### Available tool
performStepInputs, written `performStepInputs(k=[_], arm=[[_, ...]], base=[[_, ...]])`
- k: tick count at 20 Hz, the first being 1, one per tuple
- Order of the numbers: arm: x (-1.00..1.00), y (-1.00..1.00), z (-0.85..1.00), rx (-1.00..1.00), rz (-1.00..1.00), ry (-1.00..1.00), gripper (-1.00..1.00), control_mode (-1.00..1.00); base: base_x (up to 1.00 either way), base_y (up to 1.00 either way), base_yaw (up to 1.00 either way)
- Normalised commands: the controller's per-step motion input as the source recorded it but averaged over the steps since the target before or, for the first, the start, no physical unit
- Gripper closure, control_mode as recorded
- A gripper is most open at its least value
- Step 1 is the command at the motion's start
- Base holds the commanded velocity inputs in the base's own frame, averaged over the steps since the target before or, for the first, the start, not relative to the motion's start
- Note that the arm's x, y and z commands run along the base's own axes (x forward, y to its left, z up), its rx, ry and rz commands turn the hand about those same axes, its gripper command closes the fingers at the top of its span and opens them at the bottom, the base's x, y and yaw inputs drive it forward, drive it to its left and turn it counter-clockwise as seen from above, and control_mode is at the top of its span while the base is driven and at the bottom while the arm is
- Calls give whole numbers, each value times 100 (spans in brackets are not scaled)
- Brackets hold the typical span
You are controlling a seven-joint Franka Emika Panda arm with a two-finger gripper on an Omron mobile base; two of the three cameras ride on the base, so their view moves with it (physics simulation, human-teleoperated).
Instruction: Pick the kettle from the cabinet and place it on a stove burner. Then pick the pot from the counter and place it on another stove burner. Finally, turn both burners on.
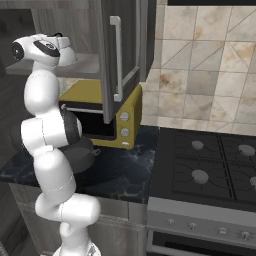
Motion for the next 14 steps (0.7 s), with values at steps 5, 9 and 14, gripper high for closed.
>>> performStepInputs(k=[5,9,14], arm=[[-39,0,0,1,-11,0,100,-100],[-42,0,0,2,-11,0,100,-100],[-42,0,0,2,-10,0,100,-100]], base=[[0,0,0],[0,0,0],[0,0,0]])
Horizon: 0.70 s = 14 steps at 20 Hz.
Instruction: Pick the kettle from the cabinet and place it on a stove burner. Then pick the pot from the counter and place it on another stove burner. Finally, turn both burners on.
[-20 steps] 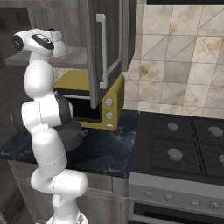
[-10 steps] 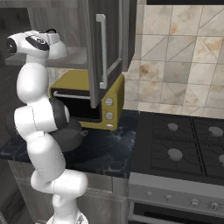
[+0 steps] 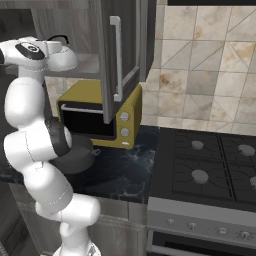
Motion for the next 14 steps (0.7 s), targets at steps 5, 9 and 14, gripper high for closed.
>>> performStepInputs(k=[5,9,14], arm=[[-50,-19,0,6,-8,0,100,-100],[-53,-30,0,7,-6,0,100,-100],[-52,-43,0,8,-5,0,100,-100]], base=[[0,0,0],[0,0,0],[0,0,0]])
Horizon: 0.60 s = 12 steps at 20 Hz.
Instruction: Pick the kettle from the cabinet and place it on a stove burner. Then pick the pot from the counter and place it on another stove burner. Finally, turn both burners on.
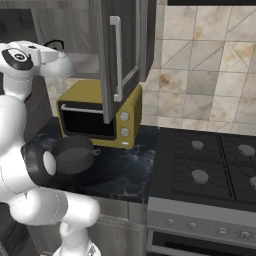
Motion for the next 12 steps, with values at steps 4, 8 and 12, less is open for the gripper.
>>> performStepInputs(k=[4,8,12], arm=[[-44,-46,0,7,-4,0,100,-100],[-48,-36,0,7,-4,0,100,-100],[-57,-23,0,6,-3,-1,100,-100]], base=[[0,0,0],[0,0,0],[0,0,0]])
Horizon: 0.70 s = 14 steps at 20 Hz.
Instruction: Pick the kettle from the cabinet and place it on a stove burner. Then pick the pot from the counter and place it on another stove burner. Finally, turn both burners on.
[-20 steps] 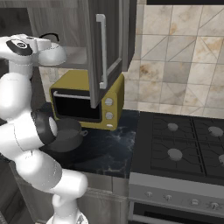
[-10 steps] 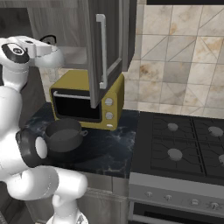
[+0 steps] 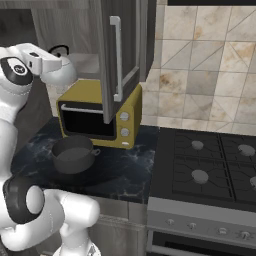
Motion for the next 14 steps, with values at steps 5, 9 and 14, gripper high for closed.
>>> performStepInputs(k=[5,9,14], arm=[[-65,-14,0,5,-1,0,100,-100],[-61,-12,0,5,-1,0,100,-100],[-51,-13,0,3,0,0,100,-100]], base=[[0,0,0],[0,0,0],[0,0,0]])
